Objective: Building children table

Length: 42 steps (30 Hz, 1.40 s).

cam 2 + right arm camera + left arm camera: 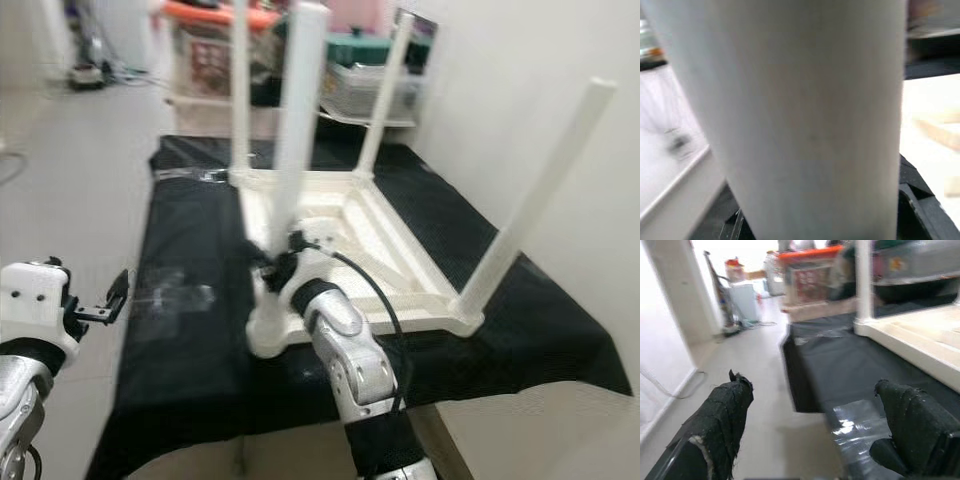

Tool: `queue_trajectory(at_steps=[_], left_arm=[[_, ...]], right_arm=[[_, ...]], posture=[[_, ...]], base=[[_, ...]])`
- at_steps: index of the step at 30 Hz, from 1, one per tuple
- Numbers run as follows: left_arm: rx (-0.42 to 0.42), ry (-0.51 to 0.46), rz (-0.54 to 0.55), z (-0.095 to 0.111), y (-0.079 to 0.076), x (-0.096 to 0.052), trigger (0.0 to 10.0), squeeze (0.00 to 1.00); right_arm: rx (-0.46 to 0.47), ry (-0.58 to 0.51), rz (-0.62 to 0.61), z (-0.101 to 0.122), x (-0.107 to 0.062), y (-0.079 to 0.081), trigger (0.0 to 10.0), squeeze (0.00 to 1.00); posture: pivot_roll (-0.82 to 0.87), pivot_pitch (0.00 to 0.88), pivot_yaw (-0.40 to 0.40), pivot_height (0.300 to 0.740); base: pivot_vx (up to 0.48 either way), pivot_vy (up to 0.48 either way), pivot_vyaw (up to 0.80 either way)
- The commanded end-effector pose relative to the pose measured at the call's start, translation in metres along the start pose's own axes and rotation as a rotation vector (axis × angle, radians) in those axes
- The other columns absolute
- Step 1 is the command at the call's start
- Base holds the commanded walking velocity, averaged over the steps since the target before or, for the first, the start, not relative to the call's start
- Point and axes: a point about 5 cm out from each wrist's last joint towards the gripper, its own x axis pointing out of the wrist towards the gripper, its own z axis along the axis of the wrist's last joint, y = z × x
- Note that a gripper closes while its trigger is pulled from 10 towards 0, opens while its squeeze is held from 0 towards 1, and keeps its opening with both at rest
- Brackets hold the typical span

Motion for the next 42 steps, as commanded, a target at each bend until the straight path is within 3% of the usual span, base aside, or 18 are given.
queue_trajectory(at_steps=[1,4,27,28,29,37,42], left_arm=[[0.006,0.040,0.004,-0.009,0.002,-0.002,10.0,0.00],[0.002,0.033,0.018,-0.007,0.003,0.002,10.0,0.00],[0.010,0.044,0.019,-0.011,0.003,0.001,10.0,0.00],[0.010,0.042,0.017,-0.011,0.003,0.002,10.0,0.00],[0.010,0.040,0.015,-0.010,0.002,0.003,10.0,0.00],[0.014,0.034,0.010,-0.010,0.004,0.005,10.0,0.00],[0.016,0.029,0.010,-0.009,0.005,0.006,10.0,0.00]], right_arm=[[-0.040,0.105,-0.147,-0.021,-0.006,-0.022,10.0,0.00],[-0.048,0.123,-0.203,-0.023,-0.008,-0.024,10.0,0.00],[0.006,0.106,-0.195,-0.021,0.000,-0.012,10.0,0.00],[0.012,0.092,-0.190,-0.019,0.000,-0.011,10.0,0.73],[0.021,0.078,-0.188,-0.017,0.000,-0.011,10.0,1.00],[0.068,-0.041,-0.120,0.009,0.000,-0.005,10.0,1.00],[0.049,-0.115,-0.054,0.032,0.000,-0.003,10.0,1.00]], posture=[[0.14,0.000,-0.097,0.740],[0.14,0.000,-0.099,0.740],[0.14,0.000,-0.103,0.740],[0.14,0.000,-0.103,0.740],[0.14,0.000,-0.102,0.740],[0.13,0.000,-0.098,0.740],[0.12,0.000,-0.096,0.740]], base=[[0.000,0.000,0.00],[0.000,0.000,0.00],[0.000,0.000,0.00],[0.000,0.000,0.00],[0.000,0.000,0.00],[0.000,0.000,0.00],[0.000,0.000,0.00]])
